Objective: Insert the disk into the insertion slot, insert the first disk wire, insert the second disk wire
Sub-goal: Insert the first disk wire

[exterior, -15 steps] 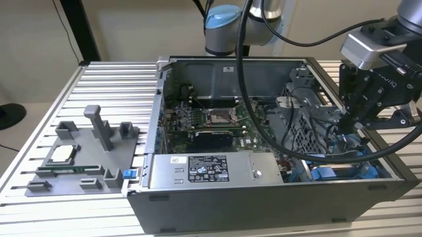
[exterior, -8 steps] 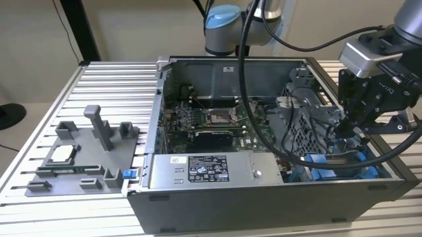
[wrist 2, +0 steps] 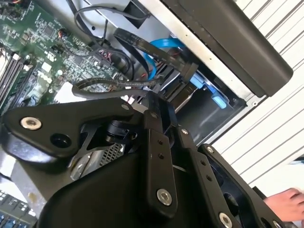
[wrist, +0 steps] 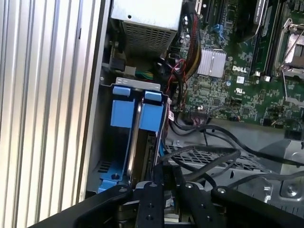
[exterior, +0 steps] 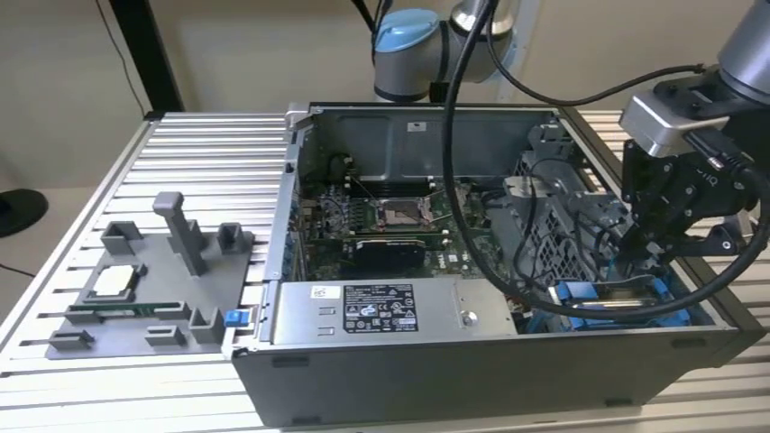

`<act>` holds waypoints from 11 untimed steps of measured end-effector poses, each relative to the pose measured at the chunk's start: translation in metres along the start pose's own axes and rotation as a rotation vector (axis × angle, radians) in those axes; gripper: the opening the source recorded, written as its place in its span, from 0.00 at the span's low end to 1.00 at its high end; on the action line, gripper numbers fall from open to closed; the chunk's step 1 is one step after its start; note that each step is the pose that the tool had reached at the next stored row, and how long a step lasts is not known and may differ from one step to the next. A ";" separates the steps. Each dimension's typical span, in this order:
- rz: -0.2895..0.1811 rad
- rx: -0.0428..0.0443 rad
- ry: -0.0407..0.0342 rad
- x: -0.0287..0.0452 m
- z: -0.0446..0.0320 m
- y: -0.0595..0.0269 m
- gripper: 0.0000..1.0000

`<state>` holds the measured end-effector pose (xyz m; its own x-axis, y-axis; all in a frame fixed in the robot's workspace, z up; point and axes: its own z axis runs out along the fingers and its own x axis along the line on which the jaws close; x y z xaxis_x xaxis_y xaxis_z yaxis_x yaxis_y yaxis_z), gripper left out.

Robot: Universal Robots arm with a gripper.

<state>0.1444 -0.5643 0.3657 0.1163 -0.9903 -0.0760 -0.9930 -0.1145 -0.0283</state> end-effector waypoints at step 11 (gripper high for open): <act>0.068 0.0002 0.0539 0.0007 0.0032 -0.0031 0.00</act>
<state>0.1476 -0.5644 0.3626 0.0476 -0.9986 -0.0240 -0.9986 -0.0470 -0.0250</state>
